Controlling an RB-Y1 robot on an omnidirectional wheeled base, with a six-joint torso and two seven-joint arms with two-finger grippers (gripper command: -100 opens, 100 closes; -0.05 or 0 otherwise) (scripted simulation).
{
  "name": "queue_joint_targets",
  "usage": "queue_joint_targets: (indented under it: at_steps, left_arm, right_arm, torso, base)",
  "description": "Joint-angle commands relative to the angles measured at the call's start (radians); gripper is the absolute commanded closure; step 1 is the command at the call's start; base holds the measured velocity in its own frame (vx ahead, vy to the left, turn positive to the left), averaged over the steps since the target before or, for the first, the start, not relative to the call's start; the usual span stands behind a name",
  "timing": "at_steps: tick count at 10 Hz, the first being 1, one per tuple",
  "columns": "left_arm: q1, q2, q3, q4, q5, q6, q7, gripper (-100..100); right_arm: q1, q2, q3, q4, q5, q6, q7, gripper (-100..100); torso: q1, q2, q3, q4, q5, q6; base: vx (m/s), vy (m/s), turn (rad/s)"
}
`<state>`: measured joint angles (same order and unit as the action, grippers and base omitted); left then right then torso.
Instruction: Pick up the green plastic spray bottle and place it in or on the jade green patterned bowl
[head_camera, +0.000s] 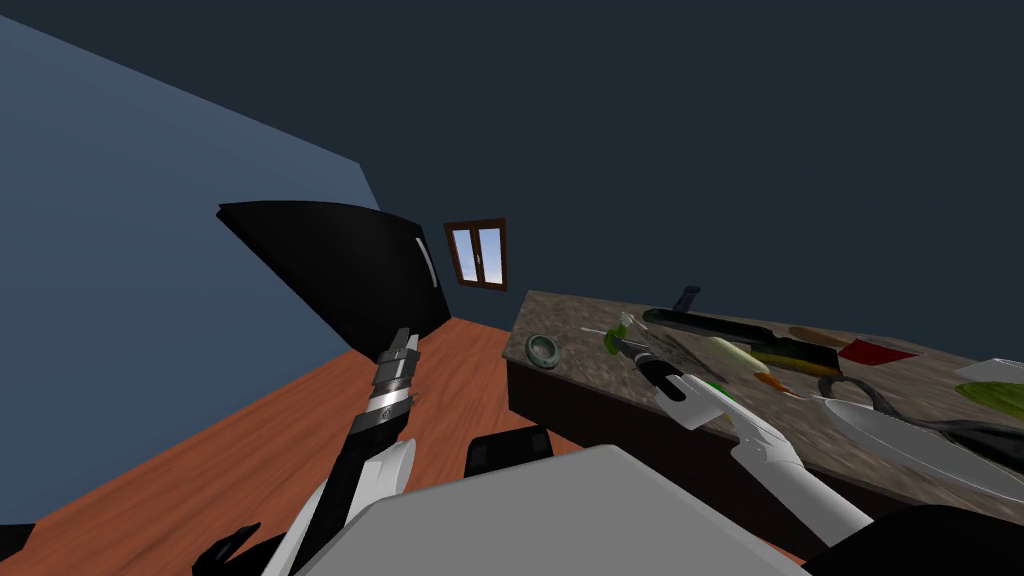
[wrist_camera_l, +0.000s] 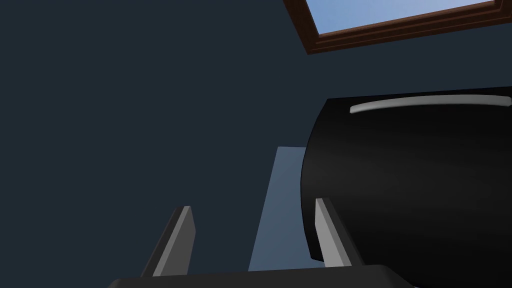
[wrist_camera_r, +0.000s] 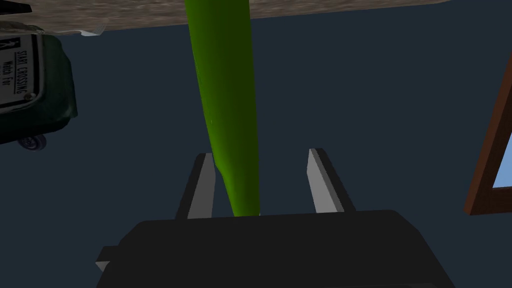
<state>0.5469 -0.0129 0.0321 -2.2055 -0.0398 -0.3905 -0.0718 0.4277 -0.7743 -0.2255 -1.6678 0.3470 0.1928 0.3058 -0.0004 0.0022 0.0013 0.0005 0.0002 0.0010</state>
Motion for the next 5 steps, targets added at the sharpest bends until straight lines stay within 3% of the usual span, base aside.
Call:
queue_joint_targets:
  at_steps: [1,4,5]
  left_arm:
    - [0.0,0.0,0.0,0.0,0.0,0.0,0.0,0]
    - [0.0,0.0,0.0,0.0,0.0,0.0,0.0,0]
    - [0.0,0.0,0.0,0.0,0.0,0.0,0.0,0]
  right_arm:
    - [0.0,0.0,0.0,0.0,0.0,0.0,0.0,100]
    - [0.0,0.0,0.0,0.0,0.0,0.0,0.0,100]
    - [0.0,0.0,0.0,0.0,0.0,0.0,0.0,0]
  torso:
    - [0.0,0.0,0.0,0.0,0.0,0.0]
    - [0.0,0.0,0.0,0.0,0.0,0.0]
    - [0.0,0.0,0.0,0.0,0.0,0.0]
  base:
    - [0.0,0.0,0.0]
    - [0.0,0.001,0.004]
    - [0.0,0.0,0.0]
